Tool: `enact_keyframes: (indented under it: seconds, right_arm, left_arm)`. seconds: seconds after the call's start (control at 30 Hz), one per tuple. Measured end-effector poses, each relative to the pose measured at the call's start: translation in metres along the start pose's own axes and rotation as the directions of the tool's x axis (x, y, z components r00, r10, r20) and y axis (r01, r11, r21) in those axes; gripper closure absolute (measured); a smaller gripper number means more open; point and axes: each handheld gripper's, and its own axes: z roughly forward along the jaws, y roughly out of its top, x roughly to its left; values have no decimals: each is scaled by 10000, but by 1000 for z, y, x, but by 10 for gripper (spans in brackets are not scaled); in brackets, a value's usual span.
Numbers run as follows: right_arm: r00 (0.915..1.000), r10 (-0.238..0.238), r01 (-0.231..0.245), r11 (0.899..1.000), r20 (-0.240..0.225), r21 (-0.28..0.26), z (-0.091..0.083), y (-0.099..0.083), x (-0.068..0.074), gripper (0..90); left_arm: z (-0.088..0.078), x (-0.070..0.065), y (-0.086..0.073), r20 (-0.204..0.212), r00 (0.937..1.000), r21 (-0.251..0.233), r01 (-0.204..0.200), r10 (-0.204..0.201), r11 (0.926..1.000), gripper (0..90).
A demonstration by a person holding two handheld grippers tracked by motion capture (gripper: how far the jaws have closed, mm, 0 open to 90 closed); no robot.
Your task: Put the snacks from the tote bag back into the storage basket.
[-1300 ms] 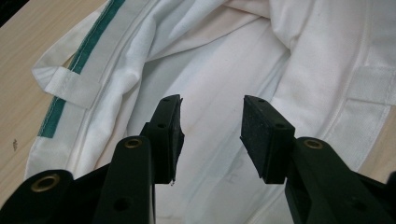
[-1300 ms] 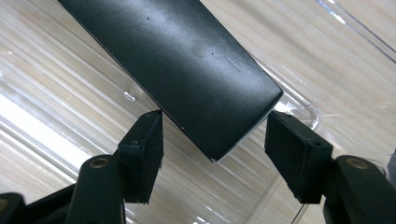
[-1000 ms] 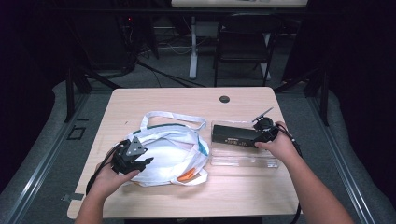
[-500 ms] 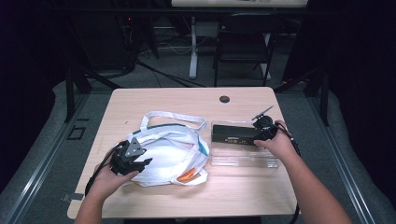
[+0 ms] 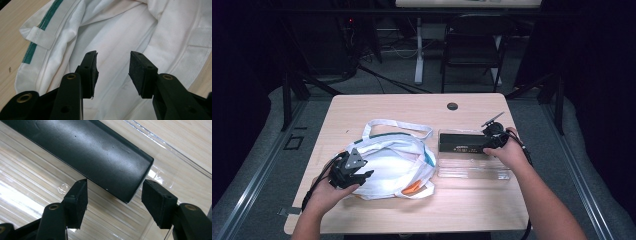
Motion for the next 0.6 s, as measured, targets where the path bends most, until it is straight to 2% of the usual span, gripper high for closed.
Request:
enact_keyframes:
  seconds: [0.13,0.6]
  right_arm:
    - [10000,-3,4,9999,-36,134,1,1,0,381]
    - [10000,1,-1,10000,25,64,3,0,0,381]
  left_arm:
    - [-1,0,-1,-15,10000,13,0,0,10000,577]
    - [-1,1,-1,-10,10000,-10,28,-28,10000,576]
